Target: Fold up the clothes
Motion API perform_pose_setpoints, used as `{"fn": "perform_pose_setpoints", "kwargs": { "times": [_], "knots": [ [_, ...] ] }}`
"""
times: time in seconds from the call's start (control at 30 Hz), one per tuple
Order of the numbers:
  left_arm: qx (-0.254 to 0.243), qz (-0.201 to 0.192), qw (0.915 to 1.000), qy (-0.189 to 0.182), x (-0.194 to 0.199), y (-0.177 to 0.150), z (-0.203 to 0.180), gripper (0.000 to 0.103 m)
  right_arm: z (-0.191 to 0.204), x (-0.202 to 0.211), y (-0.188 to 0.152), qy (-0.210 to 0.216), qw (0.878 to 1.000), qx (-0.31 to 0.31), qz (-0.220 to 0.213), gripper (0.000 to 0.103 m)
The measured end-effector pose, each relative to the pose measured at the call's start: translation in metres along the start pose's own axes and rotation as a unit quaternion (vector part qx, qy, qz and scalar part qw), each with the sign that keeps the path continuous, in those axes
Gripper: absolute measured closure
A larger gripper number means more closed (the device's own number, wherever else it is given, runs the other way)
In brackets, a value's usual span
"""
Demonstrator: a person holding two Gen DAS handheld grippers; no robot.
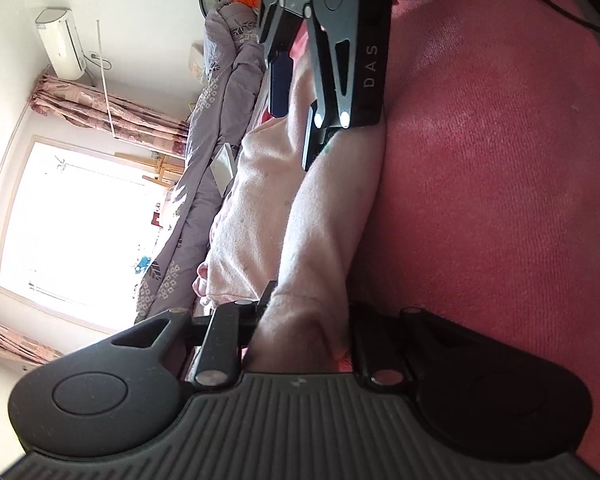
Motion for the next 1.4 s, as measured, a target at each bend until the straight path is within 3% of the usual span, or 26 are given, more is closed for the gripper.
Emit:
{"fn": "perform_pose_setpoints", "kwargs": {
  "times": [0.13,0.3,0.43,0.63,0.8,0.87,0.9,0.97,1.0,1.13,1.2,1.23,1.4],
  "knots": [
    [0.043,-0.064,0.9966,-0.029,0.007,-0.018,0.011,0.086,0.000,-0.001,-0.001,-0.001,1.000,-0.003,0.000,0.031],
    [0.113,-0.096,0.9871,-0.060,0.011,-0.025,0.030,0.085,-0.001,-0.001,-0.002,-0.001,1.000,-0.010,0.002,0.028],
    [0.132,-0.097,0.9840,-0.070,0.011,-0.021,0.039,0.084,-0.003,0.001,-0.003,-0.003,1.000,-0.018,0.001,0.025],
    [0.127,-0.101,0.9852,-0.056,0.015,-0.021,0.035,0.084,-0.014,0.018,-0.009,0.008,0.999,-0.047,-0.002,0.009],
    [0.133,-0.104,0.9840,-0.056,0.026,-0.026,0.025,0.084,-0.051,0.037,-0.025,0.061,0.986,-0.152,0.030,0.000],
    [0.136,-0.104,0.9836,-0.056,0.030,-0.028,0.021,0.084,-0.062,0.043,-0.019,0.058,0.980,-0.186,0.040,0.000],
    [0.138,-0.104,0.9833,-0.056,0.033,-0.029,0.019,0.084,-0.062,0.045,-0.010,0.035,0.981,-0.191,0.029,0.000],
    [0.140,-0.105,0.9830,-0.057,0.038,-0.030,0.016,0.084,-0.057,0.042,0.011,0.012,0.982,-0.187,-0.002,0.000],
    [0.139,-0.104,0.9832,-0.056,0.039,-0.031,0.015,0.084,-0.052,0.036,0.024,0.020,0.983,-0.183,-0.021,0.000],
    [0.138,-0.104,0.9836,-0.051,0.040,-0.032,0.012,0.084,-0.015,-0.004,0.049,0.020,0.992,-0.122,-0.019,0.000],
    [0.138,-0.104,0.9836,-0.053,0.040,-0.032,0.012,0.084,0.014,-0.032,0.038,-0.004,0.998,-0.029,0.046,0.000],
    [0.138,-0.104,0.9835,-0.055,0.040,-0.032,0.012,0.084,0.021,-0.029,0.026,-0.014,1.000,-0.013,0.024,0.000],
    [0.140,-0.106,0.9829,-0.056,0.040,-0.034,0.013,0.084,-0.003,0.005,-0.002,-0.032,0.999,-0.002,0.026,0.000]
  ]
}}
Point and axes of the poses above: each gripper's, at about its wrist camera, not at the fingertips, and x roughly against the way its jaws point, z to its left, y to its top, the point moved 1 cm from there along -x, roughly the way its jaws point, and after that the axes turned 2 degrees about x, right-handed, at the moved point
